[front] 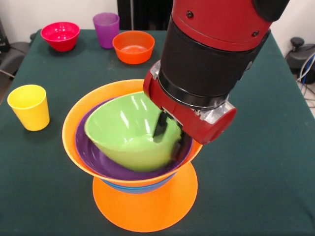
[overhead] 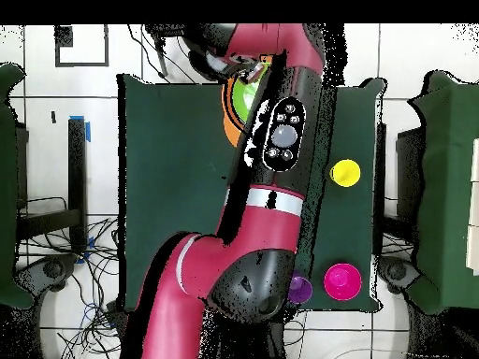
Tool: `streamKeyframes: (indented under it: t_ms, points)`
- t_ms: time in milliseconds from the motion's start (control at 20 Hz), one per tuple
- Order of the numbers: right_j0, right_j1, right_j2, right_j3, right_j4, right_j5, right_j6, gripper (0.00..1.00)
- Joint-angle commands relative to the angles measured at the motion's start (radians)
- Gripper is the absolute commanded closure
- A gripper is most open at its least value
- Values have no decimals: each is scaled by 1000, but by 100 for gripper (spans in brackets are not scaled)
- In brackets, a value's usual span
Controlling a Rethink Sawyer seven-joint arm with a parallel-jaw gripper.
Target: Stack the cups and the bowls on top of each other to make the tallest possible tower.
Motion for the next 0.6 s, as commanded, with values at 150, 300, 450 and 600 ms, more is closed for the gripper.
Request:
streamKeyframes:
  t_ms: [150, 300, 450, 600]
  points:
    - [21, -12, 50, 78, -49, -69, -124, 0]
    - [26, -18, 46, 85, -59, -84, -102, 0]
    - [31, -24, 51, 97, -69, -101, -90, 0]
    - [32, -23, 49, 99, -67, -103, -84, 0]
